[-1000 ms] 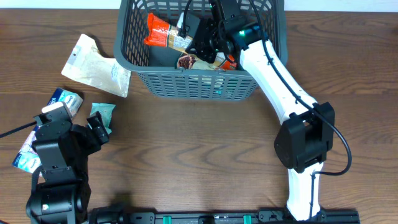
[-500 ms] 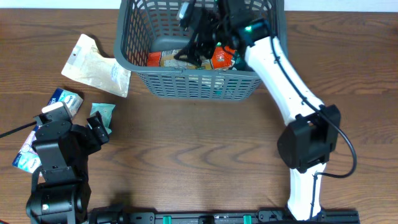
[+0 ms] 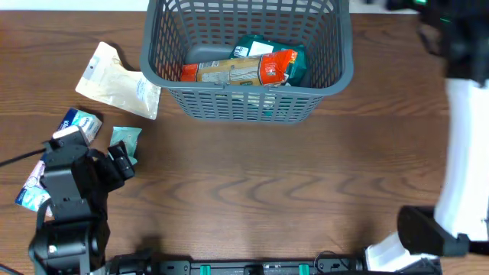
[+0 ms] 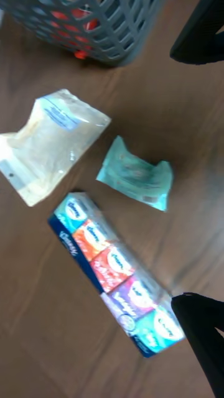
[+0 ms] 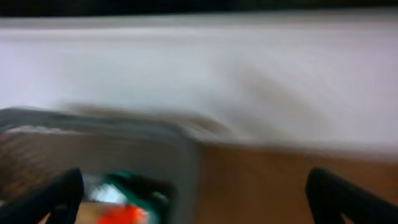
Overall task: Pack container
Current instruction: 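Lift the pasta packet with the right gripper and place it in basket, then reach the left gripper to the mint-green packet and grasp it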
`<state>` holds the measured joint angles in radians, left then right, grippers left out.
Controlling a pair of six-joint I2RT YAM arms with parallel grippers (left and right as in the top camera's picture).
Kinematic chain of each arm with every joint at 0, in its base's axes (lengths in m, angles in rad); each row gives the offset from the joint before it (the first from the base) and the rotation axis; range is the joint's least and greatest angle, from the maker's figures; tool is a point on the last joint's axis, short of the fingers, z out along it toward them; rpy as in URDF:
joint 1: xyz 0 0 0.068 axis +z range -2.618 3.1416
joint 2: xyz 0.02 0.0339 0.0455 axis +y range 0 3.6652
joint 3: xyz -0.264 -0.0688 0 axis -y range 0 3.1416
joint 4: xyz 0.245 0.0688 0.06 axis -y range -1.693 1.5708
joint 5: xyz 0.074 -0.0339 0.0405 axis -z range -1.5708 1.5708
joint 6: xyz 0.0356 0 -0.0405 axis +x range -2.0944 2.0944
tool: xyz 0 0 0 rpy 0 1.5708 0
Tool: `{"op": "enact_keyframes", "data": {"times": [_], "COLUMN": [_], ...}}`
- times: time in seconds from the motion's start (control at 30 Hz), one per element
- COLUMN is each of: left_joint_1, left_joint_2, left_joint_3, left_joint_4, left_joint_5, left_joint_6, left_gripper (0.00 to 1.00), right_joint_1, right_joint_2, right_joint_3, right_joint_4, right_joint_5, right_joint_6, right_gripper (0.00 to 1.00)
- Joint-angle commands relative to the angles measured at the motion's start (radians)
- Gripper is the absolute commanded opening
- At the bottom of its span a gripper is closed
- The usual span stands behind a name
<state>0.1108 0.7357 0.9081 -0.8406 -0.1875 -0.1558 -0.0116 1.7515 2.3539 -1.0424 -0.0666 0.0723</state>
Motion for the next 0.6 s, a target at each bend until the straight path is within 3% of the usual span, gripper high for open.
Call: {"op": "enact_keyframes", "data": {"times": [0.0, 0.13, 0.23, 0.37, 0.57], "left_joint_1": [0.006, 0.014, 0.033, 0.055, 0.058], "left_joint_2": [0.062, 0.211, 0.38, 0.564, 0.775], "left_joint_3": [0.103, 0.231, 0.333, 0.394, 0.396], "left_joint_4": [-0.041, -0.179, -0.267, -0.272, -0.24], "left_joint_5": [-0.008, -0.008, 0.018, 0.12, 0.121], "left_joint_6": [-0.049, -0.031, 0.045, 0.119, 0.193], "left_gripper": [0.99, 0.99, 0.99, 0.99, 0.99], "right_joint_1": [-0.091, -0.175, -0.196, -0.2, -0.204], "right_joint_2": [0.016, 0.035, 0.059, 0.083, 0.12], "right_joint_3": [-0.011, -0.059, -0.129, -0.239, -0.447], "right_joint_4": [-0.123, -0.251, -0.278, -0.26, -0.161], "right_joint_5": [0.134, 0.133, 0.134, 0.146, 0.149], "right_joint_6": [0.174, 0.197, 0.195, 0.188, 0.182], "right_gripper": [0.99, 0.99, 0.99, 0.99, 0.99]}}
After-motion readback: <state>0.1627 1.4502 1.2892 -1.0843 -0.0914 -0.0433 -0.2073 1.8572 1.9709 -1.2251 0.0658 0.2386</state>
